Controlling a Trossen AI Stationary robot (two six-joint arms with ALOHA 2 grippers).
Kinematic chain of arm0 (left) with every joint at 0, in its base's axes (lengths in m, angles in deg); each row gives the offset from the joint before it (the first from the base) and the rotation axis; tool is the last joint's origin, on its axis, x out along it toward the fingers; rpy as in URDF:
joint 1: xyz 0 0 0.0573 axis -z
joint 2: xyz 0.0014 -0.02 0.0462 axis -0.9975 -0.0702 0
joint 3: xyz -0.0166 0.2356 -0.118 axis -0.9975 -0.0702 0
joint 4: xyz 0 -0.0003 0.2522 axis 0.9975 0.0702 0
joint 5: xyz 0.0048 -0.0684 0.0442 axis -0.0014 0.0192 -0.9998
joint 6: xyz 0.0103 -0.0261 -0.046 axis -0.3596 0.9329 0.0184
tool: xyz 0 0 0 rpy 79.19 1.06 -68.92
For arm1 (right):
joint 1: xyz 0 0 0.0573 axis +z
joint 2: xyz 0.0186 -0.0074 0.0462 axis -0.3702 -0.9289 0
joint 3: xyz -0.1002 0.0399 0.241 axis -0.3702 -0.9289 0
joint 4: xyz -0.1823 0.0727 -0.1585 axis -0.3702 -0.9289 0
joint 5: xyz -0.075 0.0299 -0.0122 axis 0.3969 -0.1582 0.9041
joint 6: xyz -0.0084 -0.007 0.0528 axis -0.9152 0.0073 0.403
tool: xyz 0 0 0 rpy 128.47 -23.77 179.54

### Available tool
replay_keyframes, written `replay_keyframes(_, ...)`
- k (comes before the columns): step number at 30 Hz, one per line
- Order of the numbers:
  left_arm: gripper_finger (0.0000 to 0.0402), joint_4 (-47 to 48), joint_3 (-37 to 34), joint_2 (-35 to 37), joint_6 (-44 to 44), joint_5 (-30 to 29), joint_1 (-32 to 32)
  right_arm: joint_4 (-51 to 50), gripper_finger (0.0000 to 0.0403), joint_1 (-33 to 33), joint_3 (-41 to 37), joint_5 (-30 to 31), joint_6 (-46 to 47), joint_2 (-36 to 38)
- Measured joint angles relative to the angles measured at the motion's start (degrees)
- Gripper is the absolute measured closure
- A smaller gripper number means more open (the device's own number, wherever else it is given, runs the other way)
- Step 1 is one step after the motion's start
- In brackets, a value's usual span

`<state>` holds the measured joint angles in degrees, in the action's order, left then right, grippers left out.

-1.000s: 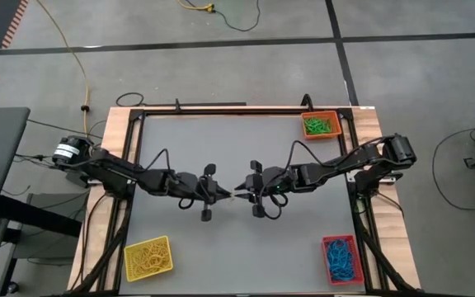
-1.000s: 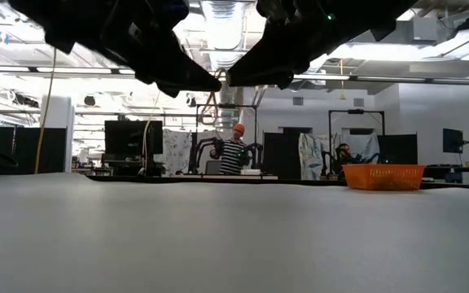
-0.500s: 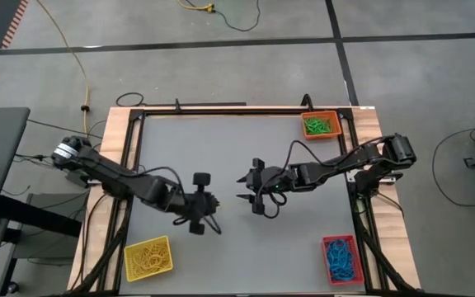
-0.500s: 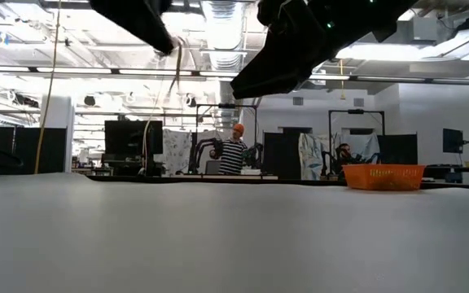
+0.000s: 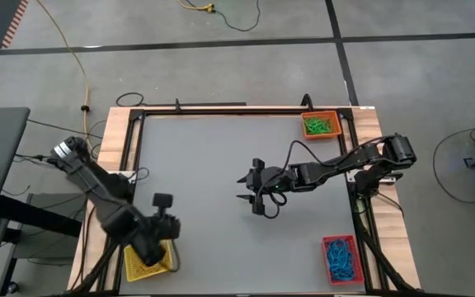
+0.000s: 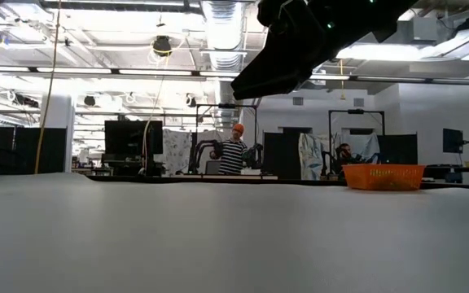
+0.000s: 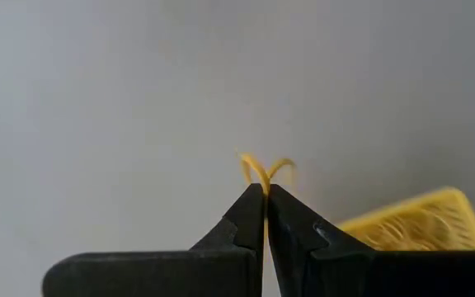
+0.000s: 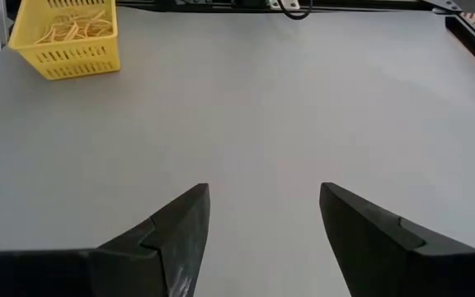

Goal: Sort rubber bands into baskets
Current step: Put the yellow rubber band into the yellow bin

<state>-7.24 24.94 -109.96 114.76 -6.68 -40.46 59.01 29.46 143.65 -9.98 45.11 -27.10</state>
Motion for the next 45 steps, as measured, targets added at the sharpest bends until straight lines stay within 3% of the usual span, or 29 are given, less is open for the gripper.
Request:
replay_keyframes(10, 0.0401, 1.3, 0.0, 0.0, 18.1, 2.0, 13.5, 0.0, 0.0143, 0.0, 0.0, 0.0, 0.0, 0.0)
replay_keyframes(19, 0.0401, 1.2, 0.0, 0.0, 31.1, 0.6, 20.8, 0.0, 0.0143, 0.0, 0.0, -0.1, 0.0, 0.0)
replay_keyframes(45, 0.0397, -20.4, -18.0, -0.1, 40.0, 5.5, 23.1, 0.0, 0.0143, 0.0, 0.0, -0.1, 0.1, 0.0)
